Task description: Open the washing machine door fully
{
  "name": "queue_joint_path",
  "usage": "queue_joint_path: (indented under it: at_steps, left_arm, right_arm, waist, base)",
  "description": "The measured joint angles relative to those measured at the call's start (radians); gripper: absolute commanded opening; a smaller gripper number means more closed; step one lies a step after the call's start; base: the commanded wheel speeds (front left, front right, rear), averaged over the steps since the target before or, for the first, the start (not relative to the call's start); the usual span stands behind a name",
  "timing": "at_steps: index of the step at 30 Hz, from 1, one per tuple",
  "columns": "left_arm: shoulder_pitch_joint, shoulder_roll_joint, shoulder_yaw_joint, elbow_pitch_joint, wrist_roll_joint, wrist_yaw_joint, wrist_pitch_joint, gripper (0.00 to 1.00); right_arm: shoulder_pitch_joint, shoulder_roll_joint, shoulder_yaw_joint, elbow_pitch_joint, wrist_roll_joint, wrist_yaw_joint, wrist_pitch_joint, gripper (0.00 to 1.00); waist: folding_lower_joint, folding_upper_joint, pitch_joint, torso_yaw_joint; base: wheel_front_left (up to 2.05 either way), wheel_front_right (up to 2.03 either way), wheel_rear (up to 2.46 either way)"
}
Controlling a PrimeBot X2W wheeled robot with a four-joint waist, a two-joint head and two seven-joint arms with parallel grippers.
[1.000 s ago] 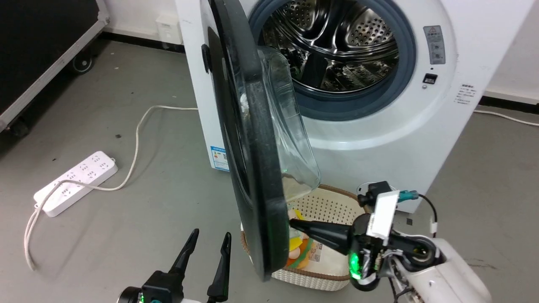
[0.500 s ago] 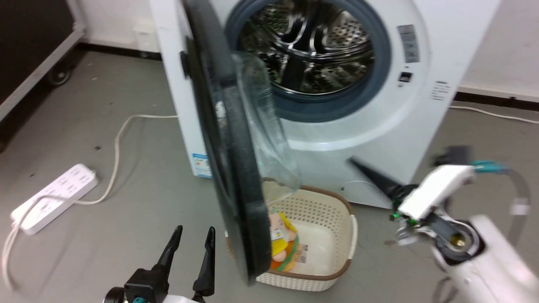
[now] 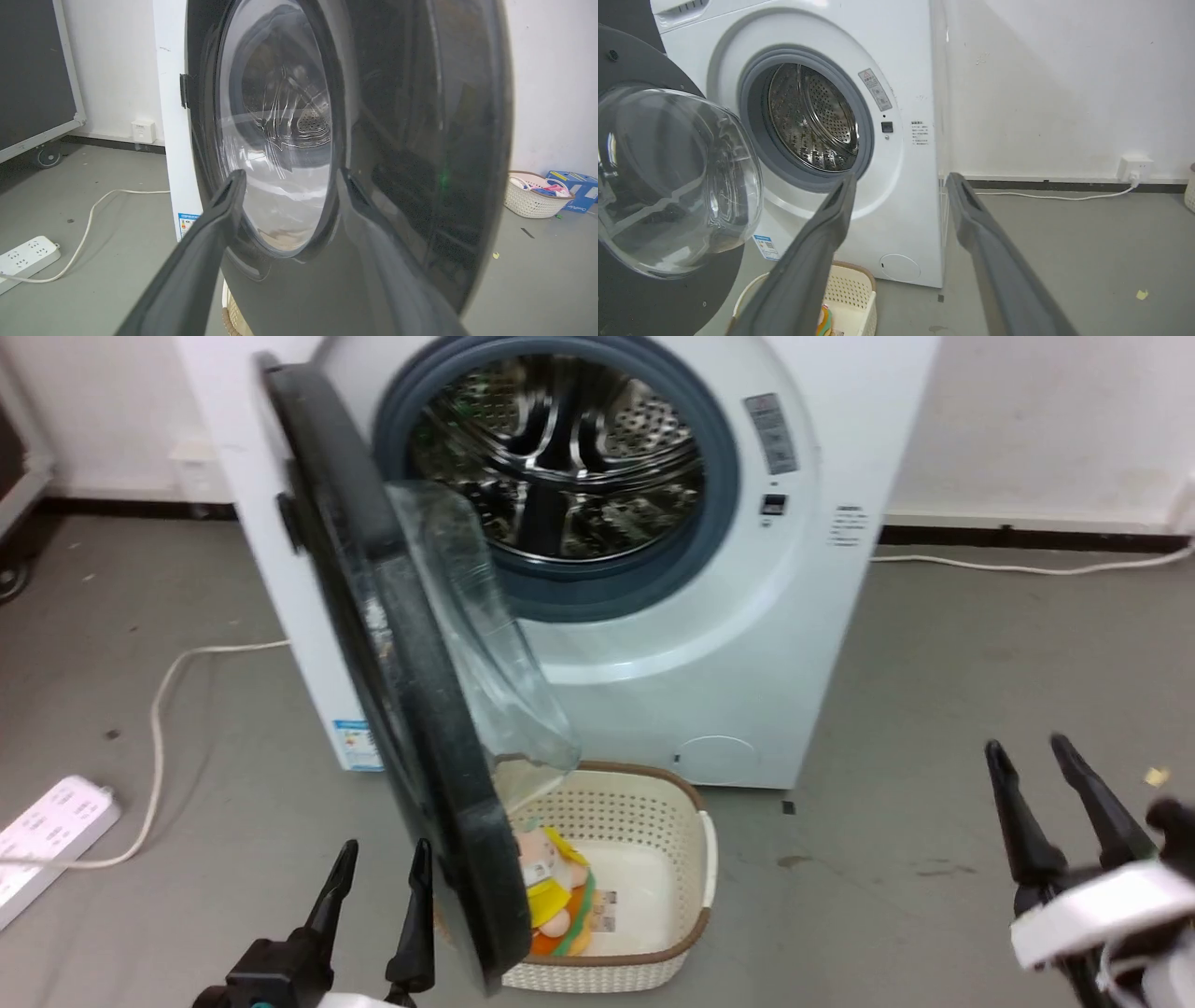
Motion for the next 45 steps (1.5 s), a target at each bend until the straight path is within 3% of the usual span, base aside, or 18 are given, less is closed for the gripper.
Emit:
queue_joint_path:
  at_steps: [6, 10, 24, 25, 32, 39, 45]
  left_arm:
    - [0.017, 0.0, 0.008, -0.003, 0.01, -0.01, 0.0, 1.0]
    - [0.032, 0.0, 0.006, -0.002, 0.01, -0.01, 0.0, 1.0]
    - [0.043, 0.0, -0.009, -0.001, 0.011, -0.009, 0.0, 1.0]
    - [0.043, 0.0, -0.009, -0.001, 0.011, -0.009, 0.0, 0.03]
    - [0.035, 0.0, 0.026, -0.063, -0.011, 0.0, 0.0, 0.0]
    - [-0.042, 0.0, 0.132, -0.241, -0.059, 0.017, 0.0, 0.0]
    - [-0.14, 0.0, 0.152, -0.431, -0.061, 0.025, 0.0, 0.0]
  right_arm:
    - [0.191, 0.186, -0.153, -0.161, -0.284, 0.0, -0.002, 1.0]
    - [0.272, 0.277, -0.207, -0.209, -0.374, 0.0, -0.002, 1.0]
    - [0.315, 0.318, -0.245, -0.241, -0.406, 0.0, -0.002, 1.0]
    - [0.315, 0.318, -0.246, -0.241, -0.406, 0.0, -0.002, 1.0]
    - [0.314, 0.32, -0.242, -0.241, -0.403, 0.0, -0.002, 1.0]
    - [0.314, 0.321, -0.238, -0.24, -0.395, 0.0, -0.002, 1.0]
    - [0.314, 0.321, -0.24, -0.236, -0.393, 0.0, -0.002, 1.0]
  waist:
    - [0.0, 0.0, -0.003, -0.028]
    - [0.0, 0.0, -0.005, -0.032]
    - [0.0, 0.0, 0.0, -0.019]
    - [0.0, 0.0, 0.0, -0.017]
    - [0.0, 0.0, 0.001, -0.011]
    - [0.0001, 0.0, -0.007, -0.01]
    - [0.0002, 0.0, -0.015, -0.014]
  base:
    - [0.0, 0.0, 0.0]
    - [0.0, 0.0, 0.0]
    - [0.0, 0.0, 0.0]
    - [0.0, 0.0, 0.0]
    - [0.0, 0.0, 0.0]
    - [0.0, 0.0, 0.0]
    - [0.0, 0.0, 0.0]
